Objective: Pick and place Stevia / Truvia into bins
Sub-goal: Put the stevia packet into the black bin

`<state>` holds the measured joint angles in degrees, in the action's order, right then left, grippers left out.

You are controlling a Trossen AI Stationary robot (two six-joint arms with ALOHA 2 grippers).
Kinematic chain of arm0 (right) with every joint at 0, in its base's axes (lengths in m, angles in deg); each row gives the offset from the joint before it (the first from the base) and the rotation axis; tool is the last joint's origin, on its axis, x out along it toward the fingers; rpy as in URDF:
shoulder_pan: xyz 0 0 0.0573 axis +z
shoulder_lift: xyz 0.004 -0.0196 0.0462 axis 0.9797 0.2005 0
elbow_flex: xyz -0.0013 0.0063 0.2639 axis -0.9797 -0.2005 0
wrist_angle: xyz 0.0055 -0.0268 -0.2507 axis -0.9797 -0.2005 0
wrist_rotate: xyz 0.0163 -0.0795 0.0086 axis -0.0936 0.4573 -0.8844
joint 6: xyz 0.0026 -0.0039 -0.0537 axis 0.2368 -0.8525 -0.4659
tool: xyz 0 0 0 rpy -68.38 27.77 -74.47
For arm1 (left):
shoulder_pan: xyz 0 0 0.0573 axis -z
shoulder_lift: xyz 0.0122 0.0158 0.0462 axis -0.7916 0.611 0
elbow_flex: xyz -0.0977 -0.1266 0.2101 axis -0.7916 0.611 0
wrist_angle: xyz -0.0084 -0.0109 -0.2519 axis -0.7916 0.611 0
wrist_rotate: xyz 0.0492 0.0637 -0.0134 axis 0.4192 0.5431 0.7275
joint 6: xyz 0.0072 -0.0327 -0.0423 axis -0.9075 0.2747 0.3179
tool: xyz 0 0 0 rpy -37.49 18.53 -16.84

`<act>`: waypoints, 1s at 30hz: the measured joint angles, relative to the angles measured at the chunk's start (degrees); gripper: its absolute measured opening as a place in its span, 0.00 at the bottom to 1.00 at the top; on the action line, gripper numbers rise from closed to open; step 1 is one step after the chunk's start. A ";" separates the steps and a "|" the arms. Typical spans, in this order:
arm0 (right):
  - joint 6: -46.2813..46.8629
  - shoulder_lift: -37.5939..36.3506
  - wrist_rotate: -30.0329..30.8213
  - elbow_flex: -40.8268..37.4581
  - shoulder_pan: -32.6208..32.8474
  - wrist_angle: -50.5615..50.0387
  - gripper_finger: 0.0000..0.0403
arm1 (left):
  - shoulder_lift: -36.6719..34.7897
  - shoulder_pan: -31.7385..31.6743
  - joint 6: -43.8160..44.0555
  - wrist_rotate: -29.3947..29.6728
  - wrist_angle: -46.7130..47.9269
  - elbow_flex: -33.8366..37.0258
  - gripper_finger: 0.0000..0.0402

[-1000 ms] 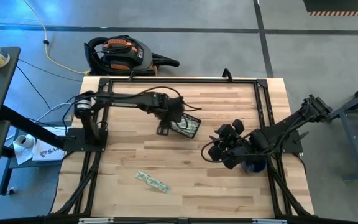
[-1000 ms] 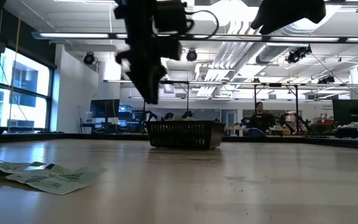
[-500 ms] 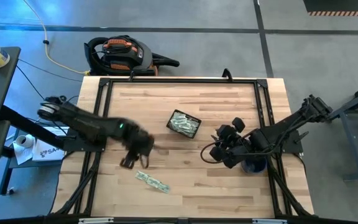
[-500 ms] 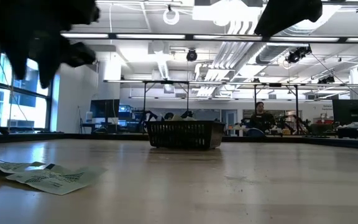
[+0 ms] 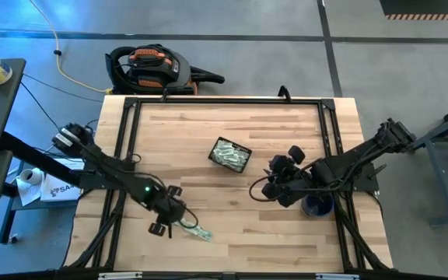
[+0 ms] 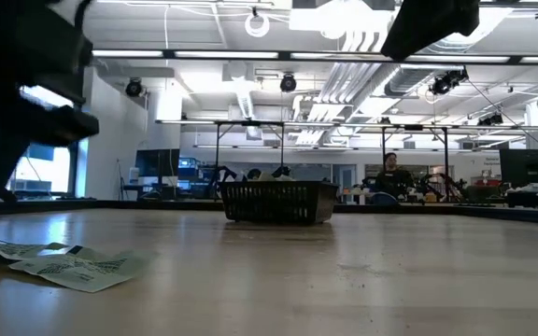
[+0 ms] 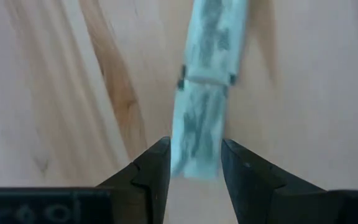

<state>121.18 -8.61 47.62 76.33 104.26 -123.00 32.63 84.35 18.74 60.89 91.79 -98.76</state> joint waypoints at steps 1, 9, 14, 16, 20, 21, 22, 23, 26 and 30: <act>-0.02 0.00 -0.07 0.00 0.00 0.14 0.34 | 1.16 -0.06 0.50 0.13 -1.40 0.21 0.44; 0.32 0.00 -0.98 0.00 -0.01 0.39 0.34 | 8.54 -0.07 -0.73 3.90 -3.16 -0.04 0.41; 3.12 0.00 -0.77 0.00 -0.05 -0.03 0.34 | 8.79 -2.50 -4.89 6.72 -4.53 0.03 0.20; 4.58 0.00 0.66 0.00 0.39 0.08 0.34 | 8.66 -4.69 -7.31 8.25 -4.46 0.08 0.09; 7.55 -0.60 6.26 0.00 2.49 2.29 0.34 | 8.73 -9.81 -12.77 10.59 -4.85 -0.03 0.07; 7.55 -0.92 7.40 0.00 2.93 3.36 0.34 | 8.82 -11.40 -14.44 11.03 -4.00 -0.54 0.09; 7.54 -1.28 7.96 0.00 3.45 4.10 0.34 | 8.89 -13.30 -16.34 11.09 -2.98 -1.41 0.11; 7.54 -1.41 8.17 0.00 3.84 4.69 0.34 | 8.91 -15.06 -18.61 11.15 -1.54 -2.67 0.12; 7.54 -1.68 8.33 0.00 3.93 6.11 0.34 | 8.13 -20.28 -26.63 11.14 4.17 -7.21 0.07; 7.56 -1.75 8.53 0.00 4.00 7.37 0.34 | 5.91 -27.17 -35.61 11.11 6.12 -16.60 0.05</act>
<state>128.75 -10.36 56.16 76.33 108.26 -115.63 38.54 57.18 -16.87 72.00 97.91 -115.36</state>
